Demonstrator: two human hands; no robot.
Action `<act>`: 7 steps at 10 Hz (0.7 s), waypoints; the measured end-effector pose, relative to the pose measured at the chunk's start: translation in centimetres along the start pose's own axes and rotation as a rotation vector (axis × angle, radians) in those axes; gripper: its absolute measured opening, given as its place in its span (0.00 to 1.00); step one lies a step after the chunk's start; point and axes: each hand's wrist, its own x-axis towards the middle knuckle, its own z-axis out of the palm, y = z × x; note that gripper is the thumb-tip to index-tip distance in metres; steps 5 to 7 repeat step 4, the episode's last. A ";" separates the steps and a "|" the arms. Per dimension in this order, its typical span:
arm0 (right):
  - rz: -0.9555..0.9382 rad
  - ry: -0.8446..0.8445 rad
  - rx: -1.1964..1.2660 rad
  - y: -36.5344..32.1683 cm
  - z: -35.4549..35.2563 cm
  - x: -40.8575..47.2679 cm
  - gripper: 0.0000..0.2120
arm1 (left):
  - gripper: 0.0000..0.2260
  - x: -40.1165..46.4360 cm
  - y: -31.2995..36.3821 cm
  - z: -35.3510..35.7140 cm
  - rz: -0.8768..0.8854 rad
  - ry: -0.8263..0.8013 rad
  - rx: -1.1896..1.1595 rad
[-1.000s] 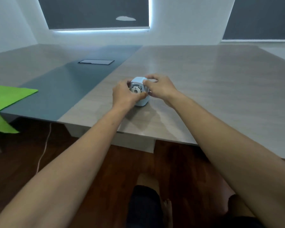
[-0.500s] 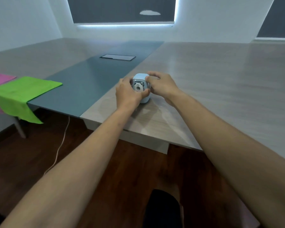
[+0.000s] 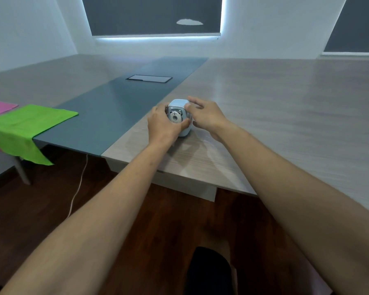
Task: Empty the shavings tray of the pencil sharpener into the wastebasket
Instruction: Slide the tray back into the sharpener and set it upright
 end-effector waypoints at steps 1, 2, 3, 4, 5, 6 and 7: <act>-0.006 0.003 -0.076 0.1 -0.6 -0.9 0.25 | 0.38 -0.3 0.2 0.0 0.002 -0.011 -0.009; -0.006 0.012 -0.213 0.2 -1.9 -2.3 0.23 | 0.45 -1.1 0.9 0.0 0.012 0.017 0.061; -0.034 0.061 -0.339 0.7 -4.4 -4.2 0.20 | 0.41 -2.4 2.3 0.2 0.147 0.102 0.178; -0.028 0.155 -0.429 1.3 -8.0 -5.9 0.19 | 0.33 -3.6 5.2 1.1 0.287 0.143 0.223; -0.028 0.155 -0.429 1.3 -8.0 -5.9 0.19 | 0.33 -3.6 5.2 1.1 0.287 0.143 0.223; -0.028 0.155 -0.429 1.3 -8.0 -5.9 0.19 | 0.33 -3.6 5.2 1.1 0.287 0.143 0.223; -0.028 0.155 -0.429 1.3 -8.0 -5.9 0.19 | 0.33 -3.6 5.2 1.1 0.287 0.143 0.223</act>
